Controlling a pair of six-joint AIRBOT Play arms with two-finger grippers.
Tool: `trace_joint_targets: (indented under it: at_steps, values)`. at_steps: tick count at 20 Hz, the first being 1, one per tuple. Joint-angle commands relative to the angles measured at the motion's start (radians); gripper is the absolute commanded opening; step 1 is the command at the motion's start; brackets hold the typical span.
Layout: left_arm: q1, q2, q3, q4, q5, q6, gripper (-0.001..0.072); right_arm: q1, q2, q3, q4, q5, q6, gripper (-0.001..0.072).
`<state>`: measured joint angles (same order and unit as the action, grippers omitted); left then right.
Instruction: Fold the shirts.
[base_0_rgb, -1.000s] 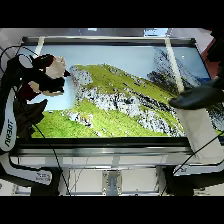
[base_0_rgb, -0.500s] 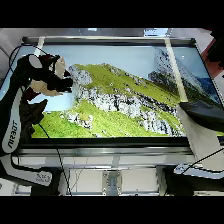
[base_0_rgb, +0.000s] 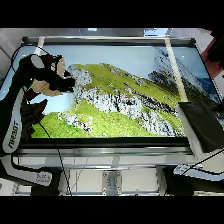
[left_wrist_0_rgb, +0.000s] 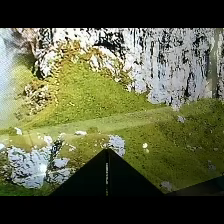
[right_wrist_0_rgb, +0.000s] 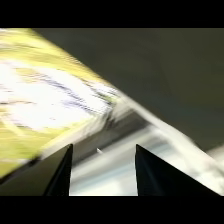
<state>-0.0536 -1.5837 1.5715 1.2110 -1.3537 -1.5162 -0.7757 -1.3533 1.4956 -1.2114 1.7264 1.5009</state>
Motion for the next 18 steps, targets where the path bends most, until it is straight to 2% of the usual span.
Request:
trace_joint_targets:
  at_steps: [1,2,3,5,7,10,11,15,18]
  values:
    - [-0.005,0.001,0.001,-0.1,0.021,-0.01,0.0012,0.138,0.003,-0.005,0.58,-0.208,-0.177,0.0446]
    - [-0.011,0.001,0.001,-0.147,0.035,-0.01,0.0013,0.217,0.003,-0.006,0.616,-0.275,-0.25,0.0446]
    - [-0.019,0.0,0.001,-0.174,0.05,-0.009,0.0013,0.311,0.003,-0.006,0.59,-0.354,-0.328,0.0446]
    - [-0.043,0.0,0.001,-0.174,0.06,-0.008,0.0013,0.472,0.003,-0.006,0.416,-0.486,-0.402,0.0446]
    - [-0.054,0.0,0.001,-0.174,0.053,-0.006,0.0013,0.591,0.003,-0.006,0.192,-0.578,-0.373,0.0446]
    - [-0.058,0.001,0.001,-0.175,0.056,-0.005,0.0013,0.694,0.003,-0.006,-0.057,-0.6,-0.278,0.0445]
    - [-0.058,0.0,0.001,-0.174,0.055,-0.006,0.0013,0.713,0.003,-0.006,-0.119,-0.599,-0.278,0.0446]
    - [-0.059,0.0,0.001,-0.175,0.06,-0.006,0.0013,0.733,0.003,-0.006,-0.136,-0.601,-0.278,0.0446]
    - [-0.059,0.0,0.001,-0.174,0.017,0.0,0.0013,0.733,0.003,-0.006,-0.138,-0.601,-0.278,0.0446]
